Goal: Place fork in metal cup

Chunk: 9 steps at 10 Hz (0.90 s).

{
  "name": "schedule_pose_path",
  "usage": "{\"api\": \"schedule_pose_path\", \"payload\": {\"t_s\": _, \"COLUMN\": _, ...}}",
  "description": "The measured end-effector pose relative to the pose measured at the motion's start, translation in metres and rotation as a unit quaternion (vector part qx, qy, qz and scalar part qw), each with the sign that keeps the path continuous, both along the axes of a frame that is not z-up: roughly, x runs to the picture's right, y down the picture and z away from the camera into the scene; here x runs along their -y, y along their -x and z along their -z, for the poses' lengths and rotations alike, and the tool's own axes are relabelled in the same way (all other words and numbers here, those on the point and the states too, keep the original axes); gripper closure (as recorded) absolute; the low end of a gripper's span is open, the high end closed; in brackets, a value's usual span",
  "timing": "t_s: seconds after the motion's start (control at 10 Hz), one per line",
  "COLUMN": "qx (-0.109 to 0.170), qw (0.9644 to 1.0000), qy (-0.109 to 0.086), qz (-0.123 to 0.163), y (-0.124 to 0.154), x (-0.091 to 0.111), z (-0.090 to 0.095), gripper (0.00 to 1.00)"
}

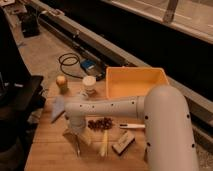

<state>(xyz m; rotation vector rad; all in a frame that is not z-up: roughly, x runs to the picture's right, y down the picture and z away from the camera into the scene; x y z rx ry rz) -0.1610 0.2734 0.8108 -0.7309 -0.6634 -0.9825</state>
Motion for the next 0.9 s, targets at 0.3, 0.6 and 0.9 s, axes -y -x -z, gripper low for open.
{"api": "schedule_pose_path", "payload": {"t_s": 0.3, "qx": 0.0, "qw": 1.0, "qy": -0.002, "qz": -0.005, "y": 0.0, "x": 0.01, "z": 0.004, "gripper": 0.84}}
{"api": "schedule_pose_path", "payload": {"t_s": 0.6, "qx": -0.002, "qw": 1.0, "qy": 0.002, "qz": 0.006, "y": -0.006, "x": 0.007, "z": 0.009, "gripper": 1.0}}
{"api": "schedule_pose_path", "payload": {"t_s": 0.9, "qx": -0.002, "qw": 1.0, "qy": -0.002, "qz": 0.0, "y": -0.006, "x": 0.013, "z": 0.011, "gripper": 1.0}}
